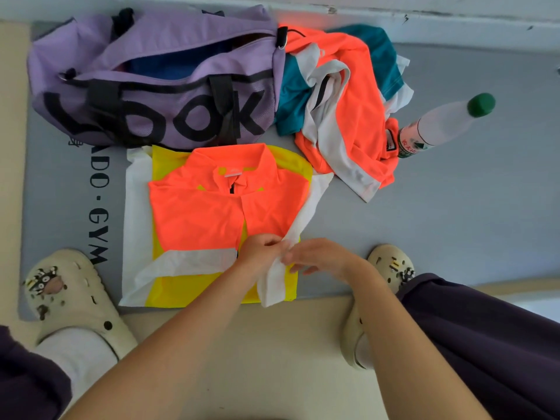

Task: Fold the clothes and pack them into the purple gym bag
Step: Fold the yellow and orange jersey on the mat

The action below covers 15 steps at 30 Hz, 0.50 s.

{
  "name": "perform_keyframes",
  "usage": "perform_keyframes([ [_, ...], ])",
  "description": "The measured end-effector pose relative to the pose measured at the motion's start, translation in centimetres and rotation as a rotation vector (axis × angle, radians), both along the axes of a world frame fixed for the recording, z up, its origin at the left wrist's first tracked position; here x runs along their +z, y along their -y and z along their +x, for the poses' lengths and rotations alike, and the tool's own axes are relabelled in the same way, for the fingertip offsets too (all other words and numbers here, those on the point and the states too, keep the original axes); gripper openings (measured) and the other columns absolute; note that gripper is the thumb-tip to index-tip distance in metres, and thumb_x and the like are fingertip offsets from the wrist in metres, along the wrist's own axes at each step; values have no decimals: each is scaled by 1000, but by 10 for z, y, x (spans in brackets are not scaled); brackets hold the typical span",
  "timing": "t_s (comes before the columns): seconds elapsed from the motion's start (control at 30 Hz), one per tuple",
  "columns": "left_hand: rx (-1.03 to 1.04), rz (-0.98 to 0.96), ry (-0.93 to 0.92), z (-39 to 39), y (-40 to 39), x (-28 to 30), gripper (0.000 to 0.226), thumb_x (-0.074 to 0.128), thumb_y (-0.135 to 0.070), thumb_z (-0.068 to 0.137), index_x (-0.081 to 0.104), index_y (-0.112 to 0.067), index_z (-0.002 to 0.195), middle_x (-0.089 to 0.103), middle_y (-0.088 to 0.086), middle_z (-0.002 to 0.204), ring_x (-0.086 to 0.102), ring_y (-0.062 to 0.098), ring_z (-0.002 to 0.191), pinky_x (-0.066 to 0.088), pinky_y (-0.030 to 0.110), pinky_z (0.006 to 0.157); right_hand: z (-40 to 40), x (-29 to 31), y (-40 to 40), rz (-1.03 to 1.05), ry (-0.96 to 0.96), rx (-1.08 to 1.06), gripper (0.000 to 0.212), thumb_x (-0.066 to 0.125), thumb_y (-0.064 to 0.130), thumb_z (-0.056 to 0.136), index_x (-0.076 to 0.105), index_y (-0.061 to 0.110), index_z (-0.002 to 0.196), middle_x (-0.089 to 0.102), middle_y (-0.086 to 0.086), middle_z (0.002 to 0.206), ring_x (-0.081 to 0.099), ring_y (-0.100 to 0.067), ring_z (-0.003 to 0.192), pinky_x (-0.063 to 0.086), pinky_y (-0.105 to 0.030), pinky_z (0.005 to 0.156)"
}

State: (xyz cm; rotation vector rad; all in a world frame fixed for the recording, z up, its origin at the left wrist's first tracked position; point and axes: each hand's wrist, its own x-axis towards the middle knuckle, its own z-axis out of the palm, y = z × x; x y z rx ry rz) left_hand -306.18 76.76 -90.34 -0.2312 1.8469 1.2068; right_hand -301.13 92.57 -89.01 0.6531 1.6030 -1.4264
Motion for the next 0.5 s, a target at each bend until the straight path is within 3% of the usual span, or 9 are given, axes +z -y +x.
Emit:
perform_keyframes([
  [0.1,-31,-4,-27,-6,4,-3,13,68,-16,91,68,-12,79,46,0,69,37,9,62,28,21,51,-20,-4,-16,321,-63,-366,36,67,47,86,68,11,89,72,-9,86,69,-18,73,57,-36,70],
  [0.17,-59,-7,-53,-8,5,-5,11,67,-16,91,68,-10,81,46,2,72,38,10,65,28,18,49,-42,-7,-21,425,-110,-516,54,70,58,79,64,8,100,71,-6,90,69,-19,78,57,-37,72],
  [0.23,-52,9,-51,-8,6,-6,16,67,-16,90,66,-16,74,46,-2,67,37,6,60,28,16,48,-65,-10,-14,410,-108,-553,54,74,60,72,60,10,87,62,0,79,62,-15,70,54,-30,67],
  [0.3,-24,7,-47,-9,8,-8,25,67,-16,90,61,-21,66,44,-9,60,35,1,54,28,14,46,-84,-14,-7,415,-111,-651,48,82,50,70,47,17,66,49,0,65,49,-12,56,42,-19,50],
  [0.33,-12,4,-44,-9,9,-8,27,67,-15,90,60,-22,64,43,-11,58,35,0,52,28,14,46,-91,-16,-6,398,-85,-735,45,85,42,69,47,18,64,53,-2,67,52,-12,57,44,-18,50],
  [0.4,-9,-4,-34,-11,10,-7,25,66,-16,91,59,-21,67,43,-11,58,35,-2,49,29,13,46,-97,-16,-8,330,28,-889,36,87,28,69,54,16,77,66,-9,89,66,-21,78,58,-33,72],
  [0.43,-18,-4,-29,-12,10,-7,23,65,-16,91,60,-20,70,44,-10,59,36,-2,50,29,13,47,-96,-15,-11,289,89,-924,37,87,25,69,56,14,86,66,-11,97,67,-25,85,58,-41,80],
  [0.5,-25,10,-26,-12,9,-7,21,64,-14,92,59,-18,72,44,-9,61,37,1,54,29,14,48,-92,-12,-18,174,205,-934,42,86,23,71,58,12,100,66,-8,94,64,-21,81,57,-38,76],
])
